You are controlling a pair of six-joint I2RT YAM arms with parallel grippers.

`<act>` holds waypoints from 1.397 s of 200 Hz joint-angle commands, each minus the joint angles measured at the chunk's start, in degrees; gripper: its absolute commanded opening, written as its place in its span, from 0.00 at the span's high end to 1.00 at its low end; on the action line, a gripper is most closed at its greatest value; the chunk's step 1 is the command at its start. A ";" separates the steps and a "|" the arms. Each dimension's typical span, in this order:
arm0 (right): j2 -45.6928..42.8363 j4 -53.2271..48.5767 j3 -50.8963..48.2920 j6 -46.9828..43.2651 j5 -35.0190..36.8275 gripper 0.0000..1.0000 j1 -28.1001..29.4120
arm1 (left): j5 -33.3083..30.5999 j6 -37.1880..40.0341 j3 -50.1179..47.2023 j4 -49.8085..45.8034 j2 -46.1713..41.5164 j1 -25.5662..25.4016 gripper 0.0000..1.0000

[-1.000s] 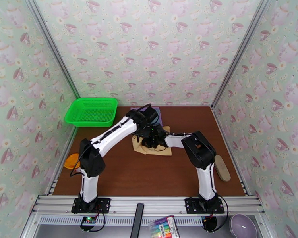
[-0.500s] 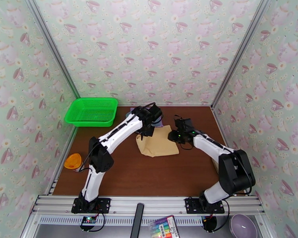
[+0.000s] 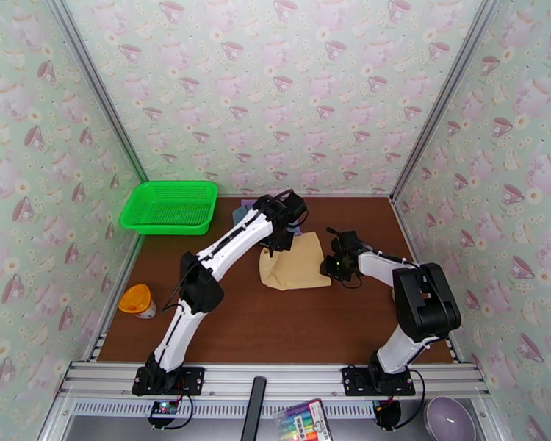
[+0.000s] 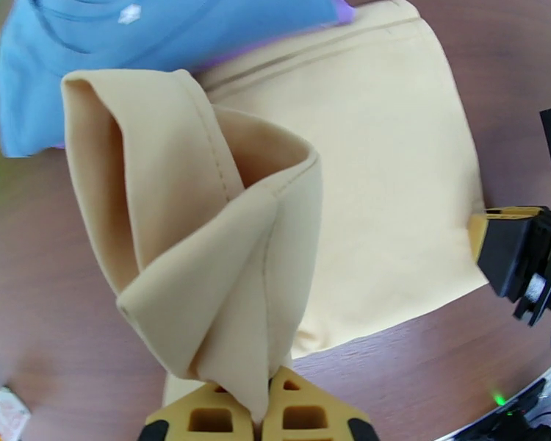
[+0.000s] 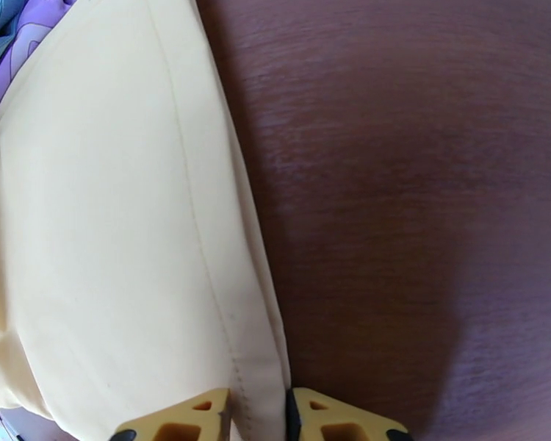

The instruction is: Fold and stack the mixed laundry pile

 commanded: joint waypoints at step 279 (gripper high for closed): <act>-39.18 11.16 -25.09 30.76 -7.01 0.41 4.11 | 2.98 3.27 -29.60 27.12 -10.81 6.79 0.28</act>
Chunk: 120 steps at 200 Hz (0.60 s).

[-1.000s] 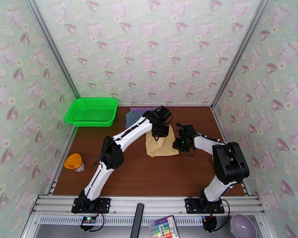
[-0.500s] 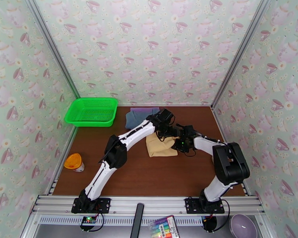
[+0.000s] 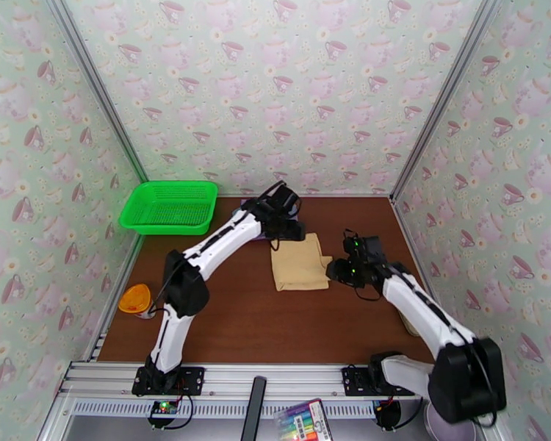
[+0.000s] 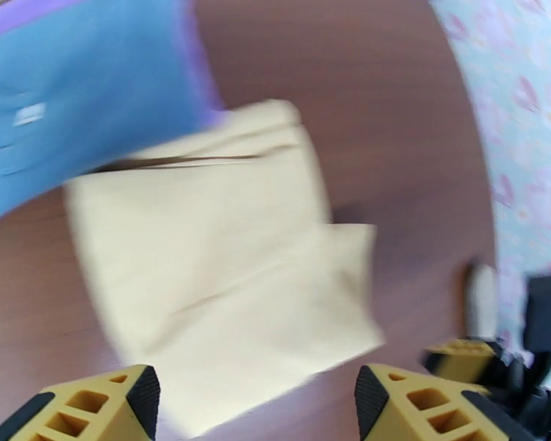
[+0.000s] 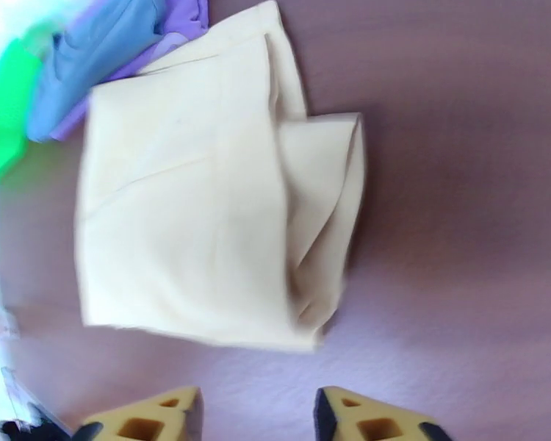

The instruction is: Fold and stack the mixed laundry pile

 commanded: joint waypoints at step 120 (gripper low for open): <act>19.04 40.78 -8.28 51.43 26.49 0.14 24.38 | 10.73 1.67 -25.40 21.89 -0.27 5.31 0.31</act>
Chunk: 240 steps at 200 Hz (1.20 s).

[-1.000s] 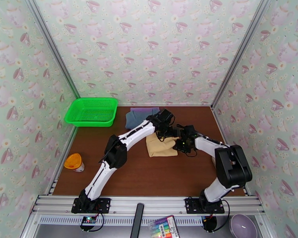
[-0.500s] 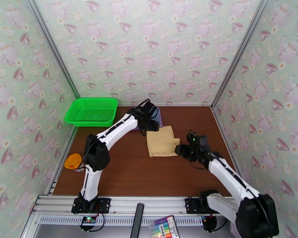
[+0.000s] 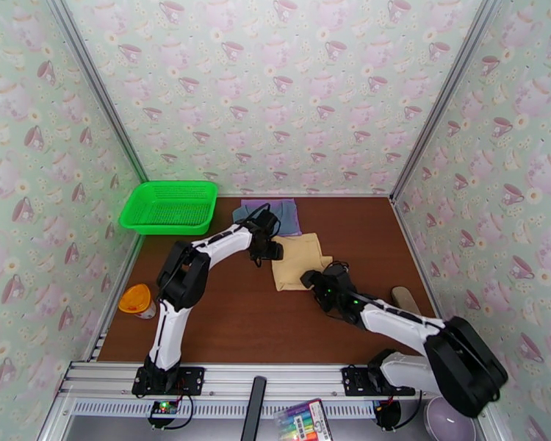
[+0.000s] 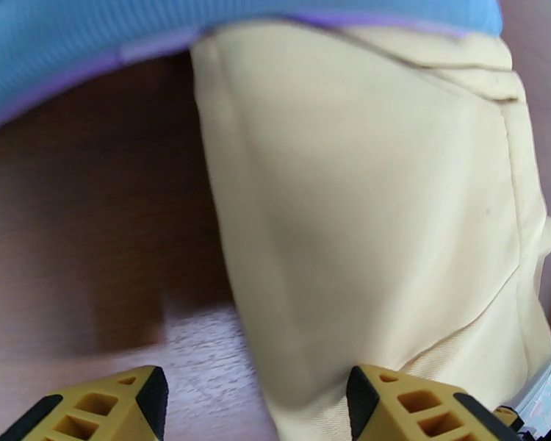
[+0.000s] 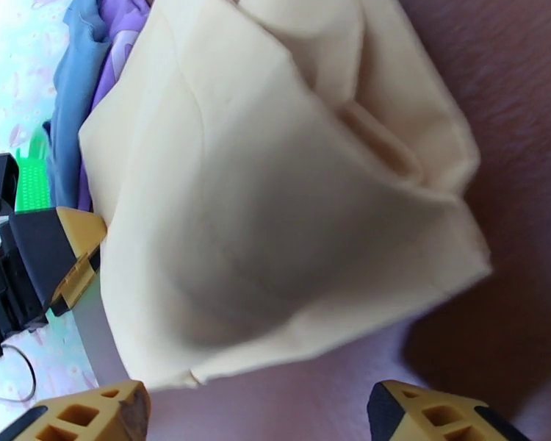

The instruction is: Fold and stack the mixed laundry pile

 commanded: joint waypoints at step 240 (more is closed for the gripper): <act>12.09 -53.39 27.23 -63.30 -17.21 1.00 -8.12 | 12.98 11.07 -14.43 -5.60 -17.30 1.96 0.22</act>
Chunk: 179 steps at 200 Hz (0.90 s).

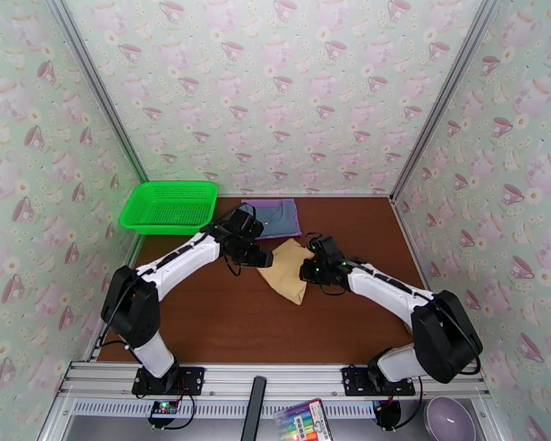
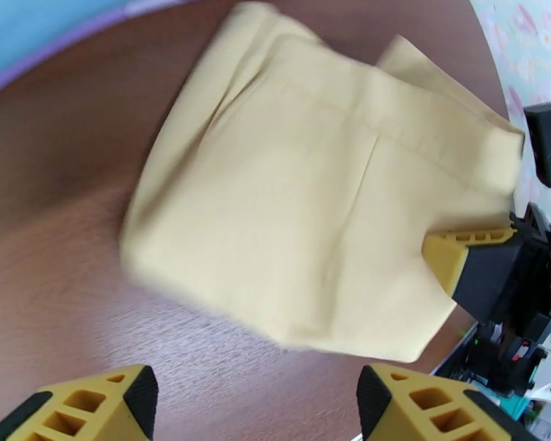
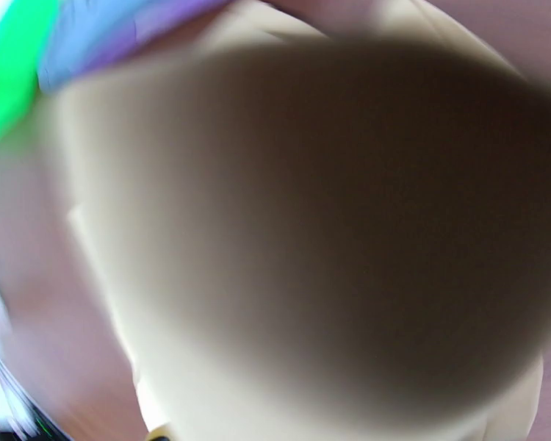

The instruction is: Fold and stack the mixed laundry pile

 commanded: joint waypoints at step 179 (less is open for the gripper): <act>4.22 -11.17 2.90 -11.37 -7.75 1.00 -2.43 | 7.76 0.84 -1.07 5.13 22.69 -12.37 0.53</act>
